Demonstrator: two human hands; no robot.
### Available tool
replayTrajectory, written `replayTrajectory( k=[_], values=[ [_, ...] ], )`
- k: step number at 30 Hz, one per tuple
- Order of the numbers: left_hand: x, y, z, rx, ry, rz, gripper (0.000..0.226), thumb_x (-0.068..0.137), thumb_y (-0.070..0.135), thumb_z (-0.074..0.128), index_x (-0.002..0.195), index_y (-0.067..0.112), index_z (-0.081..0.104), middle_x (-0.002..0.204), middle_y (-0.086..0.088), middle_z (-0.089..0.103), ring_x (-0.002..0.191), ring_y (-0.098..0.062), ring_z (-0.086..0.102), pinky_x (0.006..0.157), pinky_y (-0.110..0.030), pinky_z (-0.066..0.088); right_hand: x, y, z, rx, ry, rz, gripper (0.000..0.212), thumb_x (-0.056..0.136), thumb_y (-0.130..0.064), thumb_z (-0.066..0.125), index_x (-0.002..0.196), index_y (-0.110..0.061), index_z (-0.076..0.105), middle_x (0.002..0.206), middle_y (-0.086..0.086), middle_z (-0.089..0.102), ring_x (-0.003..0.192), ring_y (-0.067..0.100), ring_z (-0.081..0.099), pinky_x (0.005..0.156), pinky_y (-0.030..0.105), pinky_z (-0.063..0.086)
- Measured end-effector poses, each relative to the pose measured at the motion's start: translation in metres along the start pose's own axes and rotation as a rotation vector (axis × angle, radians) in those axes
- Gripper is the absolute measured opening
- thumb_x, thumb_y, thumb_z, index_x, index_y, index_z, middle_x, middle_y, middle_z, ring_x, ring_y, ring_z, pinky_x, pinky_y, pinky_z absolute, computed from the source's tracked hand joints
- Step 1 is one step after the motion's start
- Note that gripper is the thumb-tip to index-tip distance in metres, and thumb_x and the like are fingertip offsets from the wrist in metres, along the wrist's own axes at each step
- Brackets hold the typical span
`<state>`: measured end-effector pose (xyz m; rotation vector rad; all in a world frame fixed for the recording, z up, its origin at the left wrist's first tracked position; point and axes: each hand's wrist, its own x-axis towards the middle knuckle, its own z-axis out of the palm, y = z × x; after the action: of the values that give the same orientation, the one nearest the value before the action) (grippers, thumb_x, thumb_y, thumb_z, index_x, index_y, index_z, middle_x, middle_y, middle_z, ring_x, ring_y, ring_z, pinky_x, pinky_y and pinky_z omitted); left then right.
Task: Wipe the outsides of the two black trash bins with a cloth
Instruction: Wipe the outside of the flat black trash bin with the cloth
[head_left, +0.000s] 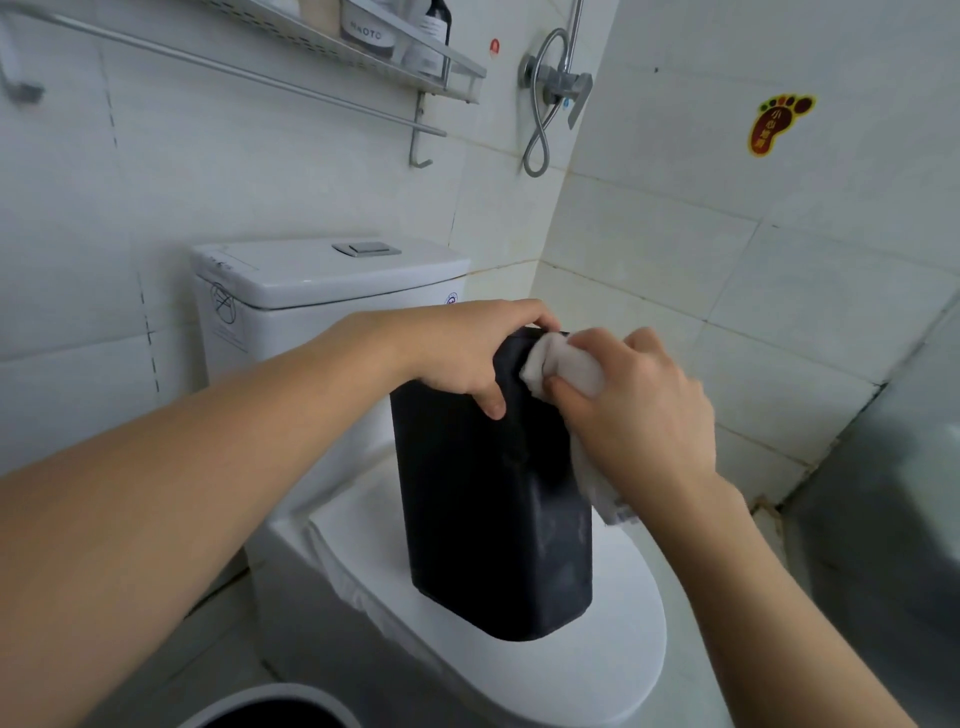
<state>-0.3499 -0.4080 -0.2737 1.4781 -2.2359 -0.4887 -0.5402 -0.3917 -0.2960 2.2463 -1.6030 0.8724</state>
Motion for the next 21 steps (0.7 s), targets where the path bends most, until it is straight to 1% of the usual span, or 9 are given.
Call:
replayTrajectory(
  k=[3, 5, 9, 12, 14, 15, 18, 21],
  values=[
    [0.001, 0.000, 0.000, 0.005, 0.006, 0.007, 0.085, 0.067, 0.007, 0.086, 0.135, 0.031, 0.042, 0.114, 0.014, 0.057, 0.106, -0.012, 0.055, 0.086, -0.024, 0.045, 0.012, -0.005, 0.000, 0.014, 0.024, 0.003, 0.025, 0.090, -0.051, 0.049, 0.108, -0.036, 0.060, 0.093, 0.001, 0.046, 0.075, 0.036, 0.057, 0.063, 0.035, 0.044],
    [0.001, -0.002, -0.002, 0.004, 0.002, -0.001, 0.087, 0.067, 0.007, 0.086, 0.137, 0.034, 0.042, 0.118, 0.016, 0.055, 0.108, -0.011, 0.053, 0.090, -0.026, 0.045, 0.004, -0.003, 0.003, 0.015, 0.003, -0.011, 0.024, 0.089, -0.051, 0.050, 0.107, -0.037, 0.059, 0.091, -0.001, 0.045, 0.073, 0.034, 0.057, 0.062, 0.035, 0.046],
    [-0.002, -0.006, -0.004, -0.009, -0.004, -0.031, 0.088, 0.068, 0.009, 0.086, 0.137, 0.039, 0.041, 0.117, 0.014, 0.058, 0.105, -0.012, 0.057, 0.087, -0.028, 0.047, -0.026, 0.006, 0.009, -0.044, -0.081, -0.059, 0.027, 0.088, -0.057, 0.050, 0.107, -0.038, 0.055, 0.089, -0.006, 0.043, 0.070, 0.031, 0.057, 0.060, 0.033, 0.042],
    [-0.001, -0.003, -0.002, -0.013, -0.003, -0.030, 0.088, 0.068, 0.008, 0.086, 0.138, 0.037, 0.040, 0.119, 0.011, 0.057, 0.106, -0.014, 0.056, 0.091, -0.031, 0.048, -0.022, 0.013, 0.002, -0.043, -0.102, -0.035, 0.027, 0.087, -0.058, 0.051, 0.107, -0.040, 0.056, 0.090, -0.006, 0.045, 0.076, 0.031, 0.059, 0.062, 0.034, 0.042],
    [0.001, 0.001, 0.000, -0.010, -0.004, -0.016, 0.090, 0.068, 0.007, 0.086, 0.139, 0.035, 0.040, 0.122, 0.011, 0.057, 0.108, -0.015, 0.056, 0.095, -0.033, 0.047, -0.009, 0.011, -0.001, -0.018, -0.081, 0.000, 0.025, 0.088, -0.055, 0.050, 0.107, -0.041, 0.057, 0.090, -0.003, 0.045, 0.076, 0.032, 0.058, 0.063, 0.034, 0.042],
    [0.001, 0.003, 0.001, -0.006, -0.006, -0.009, 0.090, 0.068, 0.007, 0.086, 0.140, 0.034, 0.040, 0.122, 0.012, 0.056, 0.109, -0.014, 0.055, 0.095, -0.032, 0.046, -0.003, 0.009, -0.001, 0.002, -0.055, 0.018, 0.024, 0.089, -0.053, 0.049, 0.108, -0.041, 0.057, 0.090, -0.003, 0.045, 0.075, 0.033, 0.057, 0.063, 0.034, 0.042],
    [-0.002, 0.002, 0.000, -0.008, -0.003, -0.013, 0.089, 0.069, 0.006, 0.085, 0.140, 0.034, 0.040, 0.119, 0.015, 0.055, 0.108, -0.012, 0.055, 0.092, -0.028, 0.046, -0.001, 0.003, 0.003, 0.049, -0.006, 0.042, 0.026, 0.089, -0.054, 0.049, 0.110, -0.039, 0.055, 0.093, -0.002, 0.044, 0.075, 0.035, 0.059, 0.065, 0.037, 0.047],
    [-0.009, -0.003, -0.001, -0.030, 0.018, -0.039, 0.088, 0.067, 0.007, 0.086, 0.138, 0.037, 0.041, 0.114, 0.016, 0.056, 0.104, -0.011, 0.057, 0.085, -0.026, 0.047, -0.024, 0.002, 0.011, 0.036, -0.023, 0.034, 0.027, 0.089, -0.054, 0.052, 0.110, -0.037, 0.053, 0.096, -0.003, 0.044, 0.073, 0.037, 0.059, 0.062, 0.036, 0.046]
  ],
)
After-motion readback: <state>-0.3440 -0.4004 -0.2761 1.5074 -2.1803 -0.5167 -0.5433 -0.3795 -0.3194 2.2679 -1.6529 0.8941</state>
